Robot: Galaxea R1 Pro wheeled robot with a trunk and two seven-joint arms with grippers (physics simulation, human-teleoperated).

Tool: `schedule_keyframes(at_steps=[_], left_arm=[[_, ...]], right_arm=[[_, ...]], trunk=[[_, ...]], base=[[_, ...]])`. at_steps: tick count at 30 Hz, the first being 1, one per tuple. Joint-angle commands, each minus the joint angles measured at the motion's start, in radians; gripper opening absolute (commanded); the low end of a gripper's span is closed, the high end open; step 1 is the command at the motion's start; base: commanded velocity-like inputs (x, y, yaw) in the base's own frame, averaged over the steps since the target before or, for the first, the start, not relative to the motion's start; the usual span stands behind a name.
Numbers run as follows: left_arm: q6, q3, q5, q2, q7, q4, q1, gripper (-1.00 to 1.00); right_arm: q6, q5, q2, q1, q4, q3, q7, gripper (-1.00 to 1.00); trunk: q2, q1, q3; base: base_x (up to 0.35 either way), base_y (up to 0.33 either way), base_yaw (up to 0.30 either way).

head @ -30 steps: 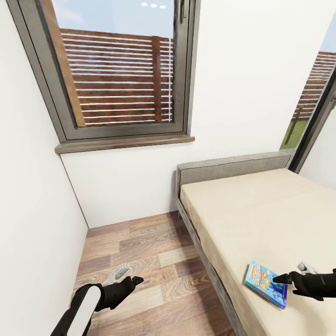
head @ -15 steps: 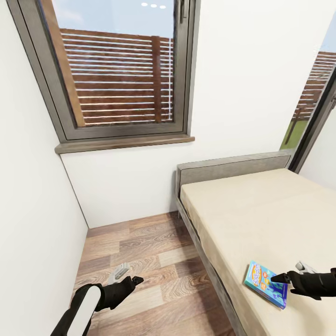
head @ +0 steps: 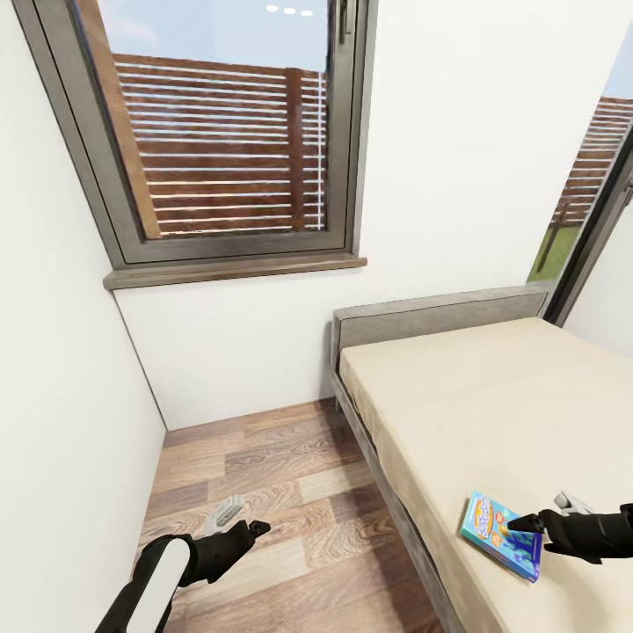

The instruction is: Put all the toys in the child's room - the three board games (two on the bed and one on the table), the two jigsaw puzzles on the table, and the tennis ball on the table - inside the toy box on the table in the child's room.

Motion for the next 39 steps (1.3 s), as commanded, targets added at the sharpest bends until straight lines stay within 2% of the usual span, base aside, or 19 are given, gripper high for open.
schedule_keyframes(at_steps=[1, 39], left_arm=[[0.005, 0.002, 0.011, -0.001, 0.009, -0.001, -0.001, 1.0], [0.005, 0.002, 0.011, -0.001, 0.009, -0.001, -0.001, 1.0]], right_arm=[[0.013, -0.007, 0.024, 0.001, 0.001, 0.001, 0.001, 1.0], [0.013, -0.007, 0.063, 0.001, -0.035, 0.009, 0.001, 1.0]], trunk=[[0.0, 0.0, -0.001], [0.0, 0.0, -0.001]], base=[[0.0, 0.0, 0.0], [0.0, 0.0, 0.0]])
